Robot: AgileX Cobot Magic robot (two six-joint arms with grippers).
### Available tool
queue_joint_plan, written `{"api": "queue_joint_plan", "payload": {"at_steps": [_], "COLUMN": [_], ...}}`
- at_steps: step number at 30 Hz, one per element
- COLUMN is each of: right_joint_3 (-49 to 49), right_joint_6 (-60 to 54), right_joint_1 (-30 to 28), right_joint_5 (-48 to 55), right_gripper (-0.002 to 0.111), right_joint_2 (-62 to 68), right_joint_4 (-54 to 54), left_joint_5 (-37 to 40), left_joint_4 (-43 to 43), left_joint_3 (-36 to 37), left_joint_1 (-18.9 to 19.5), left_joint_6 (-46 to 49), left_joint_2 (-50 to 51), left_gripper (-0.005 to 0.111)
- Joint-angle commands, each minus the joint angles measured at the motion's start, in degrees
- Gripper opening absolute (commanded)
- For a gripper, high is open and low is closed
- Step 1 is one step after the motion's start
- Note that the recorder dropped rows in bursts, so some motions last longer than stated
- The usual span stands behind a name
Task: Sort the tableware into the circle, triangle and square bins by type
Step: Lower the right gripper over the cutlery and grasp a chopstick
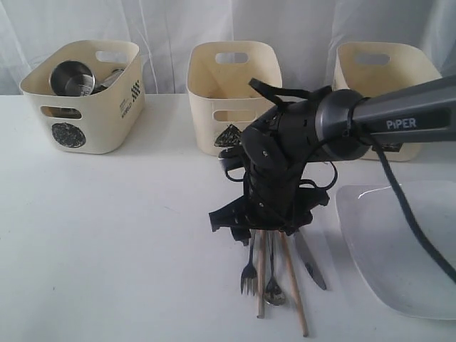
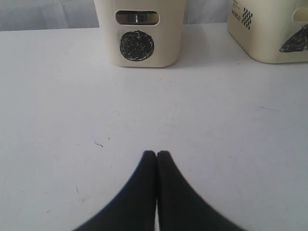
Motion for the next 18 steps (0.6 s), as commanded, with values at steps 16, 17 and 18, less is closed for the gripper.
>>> {"api": "queue_joint_plan", "payload": {"at_steps": [16, 17, 18], "right_joint_3": [-0.20, -0.20, -0.20], "right_joint_6": [0.50, 0.38, 0.38], "right_joint_1": [-0.50, -0.50, -0.50], "right_joint_5": [-3.41, -3.78, -3.89], "right_gripper": [0.013, 0.006, 0.002], "right_joint_2": [3.94, 3.94, 3.94], "right_joint_4": [3.46, 3.46, 3.46], "left_joint_5": [-0.24, -0.24, -0.24], "left_joint_4": [-0.39, -0.39, -0.39], "left_joint_3": [0.20, 0.20, 0.20], "left_joint_1": [-0.25, -0.25, -0.25], "left_joint_6": [-0.02, -0.02, -0.02], "left_joint_2": [-0.23, -0.23, -0.23], "left_gripper": [0.000, 0.000, 0.000]}}
